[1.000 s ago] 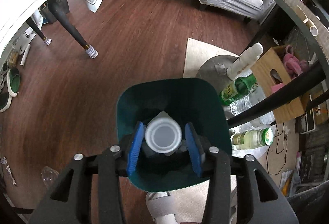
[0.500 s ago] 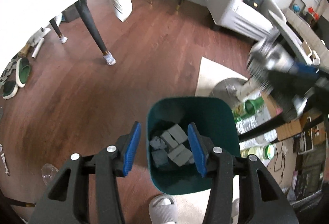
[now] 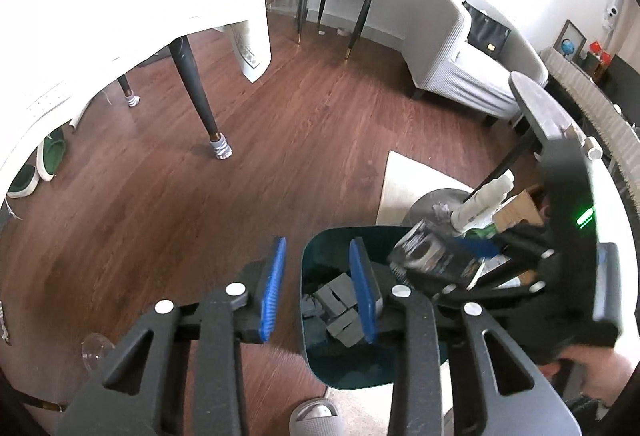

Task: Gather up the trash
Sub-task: 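Lower the black tissue package into the green bin and open the right tool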

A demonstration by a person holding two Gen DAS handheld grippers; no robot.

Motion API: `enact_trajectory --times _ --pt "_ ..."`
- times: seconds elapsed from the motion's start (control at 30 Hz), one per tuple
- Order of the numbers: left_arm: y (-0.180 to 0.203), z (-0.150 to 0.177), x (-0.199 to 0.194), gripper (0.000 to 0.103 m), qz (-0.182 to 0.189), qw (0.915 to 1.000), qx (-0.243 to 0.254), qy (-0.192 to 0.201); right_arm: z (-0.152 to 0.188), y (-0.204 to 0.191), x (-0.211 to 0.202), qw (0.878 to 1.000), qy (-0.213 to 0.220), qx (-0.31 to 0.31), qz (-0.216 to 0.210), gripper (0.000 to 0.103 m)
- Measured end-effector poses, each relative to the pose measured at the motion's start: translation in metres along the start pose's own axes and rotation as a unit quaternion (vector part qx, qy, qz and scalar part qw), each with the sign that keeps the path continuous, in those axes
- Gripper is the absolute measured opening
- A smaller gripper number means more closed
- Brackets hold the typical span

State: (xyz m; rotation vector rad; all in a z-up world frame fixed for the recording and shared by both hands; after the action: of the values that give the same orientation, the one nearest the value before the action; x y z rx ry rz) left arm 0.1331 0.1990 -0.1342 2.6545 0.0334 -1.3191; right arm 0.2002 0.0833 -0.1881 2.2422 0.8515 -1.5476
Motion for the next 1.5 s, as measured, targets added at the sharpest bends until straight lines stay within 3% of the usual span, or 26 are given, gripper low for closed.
enact_trajectory --times 0.1,0.17,0.2,0.23,0.37,0.73,0.97,1.1,1.43,1.5 --pt "0.001 -0.004 -0.006 0.033 0.010 0.9999 -0.003 0.009 0.011 -0.002 0.016 1.000 -0.017 -0.009 0.013 0.052" --pt "0.004 -0.007 -0.011 0.033 0.015 0.9998 -0.002 0.016 0.018 -0.001 0.024 0.999 -0.033 -0.018 0.026 0.065" --pt "0.007 -0.009 -0.013 0.033 0.019 0.9996 0.000 0.019 0.022 0.001 0.028 0.998 -0.042 -0.026 0.039 0.082" --pt "0.011 -0.013 -0.017 0.033 0.023 0.9994 0.002 0.026 0.028 0.003 0.032 0.997 -0.045 -0.034 0.056 0.084" --pt "0.021 -0.025 -0.031 0.033 0.038 0.9982 0.001 0.047 0.040 0.009 0.030 0.996 -0.050 -0.035 0.062 0.084" --pt "0.057 -0.055 -0.068 0.033 0.034 0.9938 0.041 0.098 0.053 0.006 -0.006 0.999 -0.024 -0.017 -0.017 0.084" --pt "0.070 -0.069 -0.069 0.033 0.035 0.9927 0.044 0.106 0.052 -0.004 -0.052 0.998 0.021 -0.038 -0.048 0.083" --pt "0.082 -0.074 -0.069 0.034 0.037 0.9915 0.049 0.115 0.049 -0.006 -0.078 0.995 0.053 -0.047 -0.064 0.076" --pt "0.122 -0.077 -0.060 0.041 0.029 0.9891 0.087 0.115 0.043 0.028 -0.148 0.990 0.130 -0.030 -0.056 0.070" --pt "0.132 -0.078 -0.057 0.046 0.036 0.9883 0.095 0.114 0.044 0.039 -0.159 0.988 0.142 -0.023 -0.048 0.070"
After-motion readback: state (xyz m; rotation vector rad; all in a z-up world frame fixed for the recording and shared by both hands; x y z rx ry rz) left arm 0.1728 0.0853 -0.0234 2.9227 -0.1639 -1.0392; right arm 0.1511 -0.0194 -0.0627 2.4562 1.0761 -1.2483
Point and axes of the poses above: each gripper's, at about its wrist camera, not at the fingertips, and x roughly the way its jaws point, y to its right, z to its underside, the point moved 4 cm from there along x, roughly the way its jaws point, and after that the axes turned 5 degrees about x, right-handed, at the moved point
